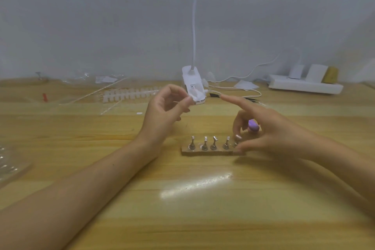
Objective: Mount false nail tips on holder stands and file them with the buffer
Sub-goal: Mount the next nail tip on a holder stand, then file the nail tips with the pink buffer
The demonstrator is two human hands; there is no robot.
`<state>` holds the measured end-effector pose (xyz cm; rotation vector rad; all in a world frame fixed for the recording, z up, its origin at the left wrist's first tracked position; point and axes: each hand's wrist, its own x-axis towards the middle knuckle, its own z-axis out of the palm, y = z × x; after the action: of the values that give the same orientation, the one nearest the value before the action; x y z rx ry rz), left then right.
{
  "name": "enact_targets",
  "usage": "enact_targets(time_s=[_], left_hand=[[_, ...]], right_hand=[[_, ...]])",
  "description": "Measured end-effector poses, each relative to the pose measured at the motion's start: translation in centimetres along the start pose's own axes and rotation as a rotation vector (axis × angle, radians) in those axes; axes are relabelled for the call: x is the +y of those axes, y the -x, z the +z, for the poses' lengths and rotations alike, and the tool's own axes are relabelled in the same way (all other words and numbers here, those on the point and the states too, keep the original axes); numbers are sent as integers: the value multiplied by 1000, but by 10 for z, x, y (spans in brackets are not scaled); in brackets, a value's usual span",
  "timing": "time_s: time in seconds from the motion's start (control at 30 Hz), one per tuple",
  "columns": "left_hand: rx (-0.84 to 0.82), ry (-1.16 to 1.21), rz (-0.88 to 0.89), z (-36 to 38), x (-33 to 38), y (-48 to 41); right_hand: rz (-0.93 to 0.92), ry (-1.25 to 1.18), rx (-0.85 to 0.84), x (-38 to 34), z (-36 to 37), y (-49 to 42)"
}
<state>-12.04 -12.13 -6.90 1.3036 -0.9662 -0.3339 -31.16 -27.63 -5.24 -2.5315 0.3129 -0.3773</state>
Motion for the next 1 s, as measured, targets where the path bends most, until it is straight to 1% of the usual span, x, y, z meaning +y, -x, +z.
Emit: enact_targets(time_s=[0.07, 0.13, 0.17, 0.3, 0.37, 0.4, 0.43, 0.53, 0.57, 0.6, 0.63, 0.67, 0.73, 0.77, 0.8, 0.83, 0.87, 0.9, 0.97, 1.0], left_hand=[[-87, -46, 88, 2, 3, 3], [-151, -149, 149, 4, 5, 6], [-176, -203, 173, 5, 6, 7], [-219, -280, 242, 8, 7, 9], [-205, -301, 268, 8, 8, 9], [-200, -344, 319, 6, 8, 9], [-189, -447, 422, 4, 9, 8], [-69, -989, 909, 2, 12, 4], [-34, -1077, 1003, 2, 12, 4], [-20, -1079, 1015, 3, 13, 4], [-29, -1010, 943, 4, 13, 5], [-57, -864, 796, 6, 14, 5], [-125, -463, 354, 8, 15, 4], [-127, -258, 125, 8, 14, 2], [-101, -98, -61, 7, 12, 0], [-70, -9, -175, 5, 8, -2], [-50, 20, -224, 2, 5, -4], [-47, 23, -235, 0, 2, -4], [-64, 36, -212, -2, -1, -4], [-74, 43, -196, -2, -1, -4]], right_hand=[[-8, -119, 106, -6, -1, -1], [-21, -327, 238, -13, 0, -1], [-34, -400, 278, -17, 1, -1], [-100, -474, 350, -28, 10, -3], [-89, -510, 361, -29, 15, -5], [-74, -524, 359, -29, 17, -7], [-51, -546, 352, -28, 19, -8], [70, -703, 303, -24, 19, -9], [104, -752, 288, -22, 18, -10], [117, -776, 282, -20, 16, -10], [106, -775, 286, -18, 15, -10], [66, -729, 309, -17, 13, -10], [-78, -498, 384, -15, 13, -10], [-141, -377, 416, -13, 14, -11], [-172, -308, 435, -10, 16, -13], [-172, -292, 439, -9, 17, -15], [-151, -268, 425, -6, 19, -18], [-117, -225, 388, -3, 20, -20], [-50, -94, 305, 2, 24, -24], [-29, -42, 297, 4, 25, -24]])
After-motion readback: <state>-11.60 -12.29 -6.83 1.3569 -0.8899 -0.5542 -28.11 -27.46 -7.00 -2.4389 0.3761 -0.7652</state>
